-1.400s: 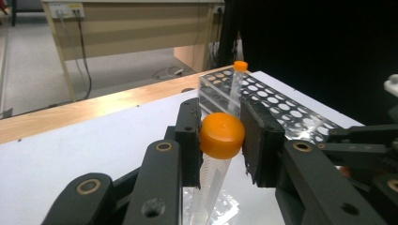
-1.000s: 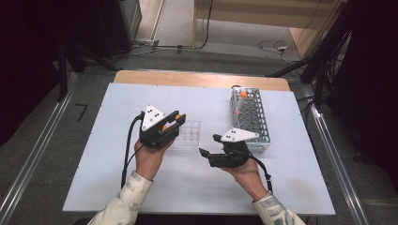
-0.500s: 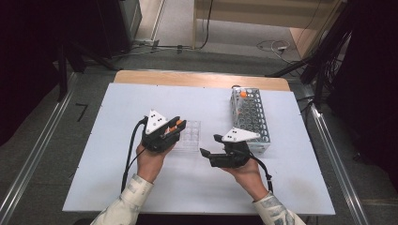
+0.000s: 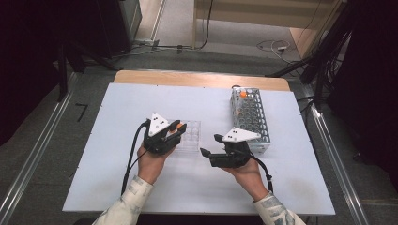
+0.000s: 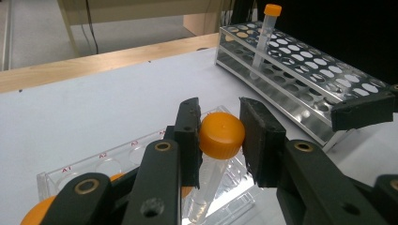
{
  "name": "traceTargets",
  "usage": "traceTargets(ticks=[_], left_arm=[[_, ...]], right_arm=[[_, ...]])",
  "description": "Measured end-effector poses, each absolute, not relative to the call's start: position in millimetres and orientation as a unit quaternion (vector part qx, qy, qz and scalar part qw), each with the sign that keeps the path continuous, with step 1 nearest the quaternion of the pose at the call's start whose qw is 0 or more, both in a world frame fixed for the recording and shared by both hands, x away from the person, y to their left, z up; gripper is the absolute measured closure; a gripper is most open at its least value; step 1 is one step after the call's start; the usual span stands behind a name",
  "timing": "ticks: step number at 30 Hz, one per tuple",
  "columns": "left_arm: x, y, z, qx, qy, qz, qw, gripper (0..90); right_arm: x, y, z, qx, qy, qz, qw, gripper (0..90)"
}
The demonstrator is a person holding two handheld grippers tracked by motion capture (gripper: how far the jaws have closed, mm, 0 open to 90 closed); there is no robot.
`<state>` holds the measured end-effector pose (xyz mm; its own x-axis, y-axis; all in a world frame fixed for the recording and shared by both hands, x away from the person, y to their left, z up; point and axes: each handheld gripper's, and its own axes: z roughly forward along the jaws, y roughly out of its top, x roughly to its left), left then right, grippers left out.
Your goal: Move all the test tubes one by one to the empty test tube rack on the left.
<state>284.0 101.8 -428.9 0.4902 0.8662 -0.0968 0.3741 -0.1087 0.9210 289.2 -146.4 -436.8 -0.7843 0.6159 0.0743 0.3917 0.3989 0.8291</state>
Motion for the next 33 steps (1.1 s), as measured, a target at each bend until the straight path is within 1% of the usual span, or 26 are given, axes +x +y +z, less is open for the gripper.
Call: traceTargets(ticks=[1,3,4,6,7,9,10,11,12,13,14,15,19,24,26,33], left_arm=[[284,102,-429,0.703,0.440,0.245,0.502,64.4],[284,100,-429,0.703,0.438,0.247,0.502,58.9],[283,100,-429,0.704,0.438,0.247,0.502,58.9],[283,100,-429,0.703,0.437,0.252,0.501,54.4],[283,99,-428,0.701,0.437,0.254,0.503,54.4],[282,99,-427,0.700,0.436,0.252,0.507,50.5],[281,99,-427,0.699,0.436,0.252,0.508,45.5],[281,99,-426,0.699,0.436,0.251,0.508,45.5],[280,99,-426,0.697,0.436,0.251,0.511,42.8],[279,99,-425,0.697,0.436,0.253,0.510,37.7],[278,99,-424,0.697,0.436,0.252,0.511,35.1],[278,99,-424,0.697,0.435,0.252,0.512,35.1],[273,98,-421,0.695,0.435,0.257,0.511,23.0],[268,99,-420,0.703,0.423,0.238,0.520,21.4],[266,98,-420,0.705,0.418,0.238,0.521,19.9],[258,101,-422,0.706,0.412,0.234,0.526,18.1]], right_arm=[[289,-146,-437,0.305,0.827,0.456,0.123,26.2],[289,-146,-437,0.305,0.827,0.457,0.123,26.2],[289,-146,-437,0.305,0.827,0.457,0.123,26.2],[289,-146,-437,0.305,0.826,0.457,0.123,26.2],[289,-146,-437,0.305,0.826,0.457,0.123,26.2],[289,-147,-436,0.306,0.825,0.458,0.123,26.2],[289,-147,-436,0.305,0.824,0.460,0.125,26.2],[289,-147,-436,0.305,0.824,0.460,0.125,26.2],[289,-148,-436,0.307,0.824,0.459,0.126,26.2],[289,-149,-435,0.310,0.822,0.460,0.128,26.2],[290,-150,-435,0.312,0.821,0.462,0.128,26.2],[290,-150,-435,0.312,0.821,0.462,0.128,26.2],[293,-155,-432,0.320,0.814,0.465,0.138,26.2],[298,-162,-431,0.344,0.803,0.459,0.159,26.2],[303,-170,-427,0.365,0.791,0.459,0.176,26.2],[315,-182,-421,0.391,0.772,0.460,0.198,26.7]])
